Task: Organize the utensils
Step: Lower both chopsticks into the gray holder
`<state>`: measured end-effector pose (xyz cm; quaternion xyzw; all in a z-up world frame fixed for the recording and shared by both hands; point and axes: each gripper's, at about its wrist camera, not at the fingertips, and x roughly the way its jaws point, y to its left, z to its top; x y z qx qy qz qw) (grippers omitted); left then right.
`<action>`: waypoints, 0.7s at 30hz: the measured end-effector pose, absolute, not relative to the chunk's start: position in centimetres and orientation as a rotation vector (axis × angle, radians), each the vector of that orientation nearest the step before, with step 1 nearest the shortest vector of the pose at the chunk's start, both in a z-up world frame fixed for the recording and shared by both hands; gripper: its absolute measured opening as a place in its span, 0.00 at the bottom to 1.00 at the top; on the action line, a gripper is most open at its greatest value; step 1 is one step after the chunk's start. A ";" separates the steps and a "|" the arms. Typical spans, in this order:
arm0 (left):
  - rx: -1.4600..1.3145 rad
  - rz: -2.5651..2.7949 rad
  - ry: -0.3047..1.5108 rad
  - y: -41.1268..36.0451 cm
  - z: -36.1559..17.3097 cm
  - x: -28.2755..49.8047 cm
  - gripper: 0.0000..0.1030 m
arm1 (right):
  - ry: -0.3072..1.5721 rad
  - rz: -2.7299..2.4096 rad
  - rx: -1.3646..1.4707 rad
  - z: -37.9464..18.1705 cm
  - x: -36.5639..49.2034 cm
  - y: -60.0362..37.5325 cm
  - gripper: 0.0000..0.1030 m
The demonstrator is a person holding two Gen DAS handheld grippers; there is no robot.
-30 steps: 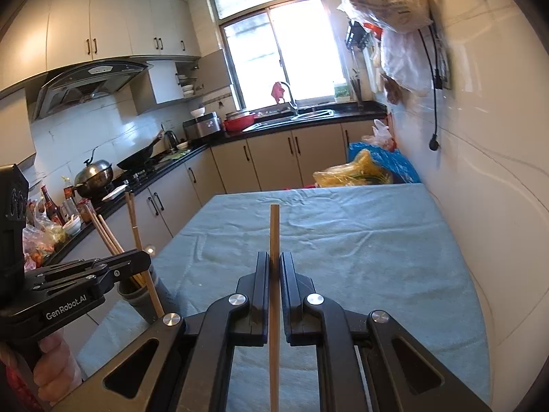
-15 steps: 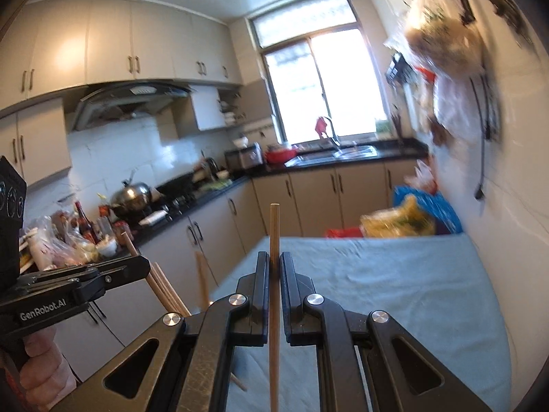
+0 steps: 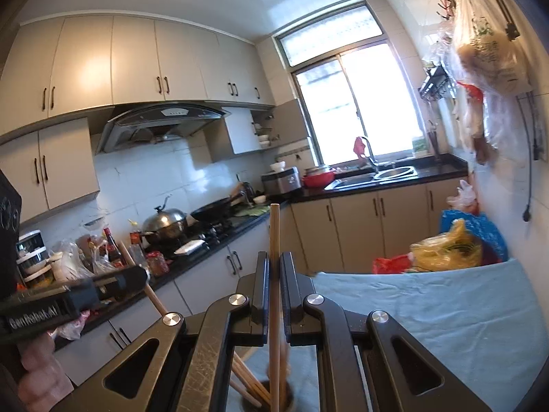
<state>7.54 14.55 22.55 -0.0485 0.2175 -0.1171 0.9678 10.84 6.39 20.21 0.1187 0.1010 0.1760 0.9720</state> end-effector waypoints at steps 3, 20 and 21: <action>-0.117 -0.229 0.465 15.7 21.4 8.6 0.05 | 0.205 0.353 0.230 19.3 12.1 8.1 0.06; -0.167 -0.222 0.613 17.6 13.6 12.0 0.05 | 0.378 0.338 0.177 12.0 15.7 10.9 0.07; -0.164 -0.223 0.614 17.5 13.4 12.0 0.05 | 0.381 0.336 0.177 11.8 15.7 10.8 0.07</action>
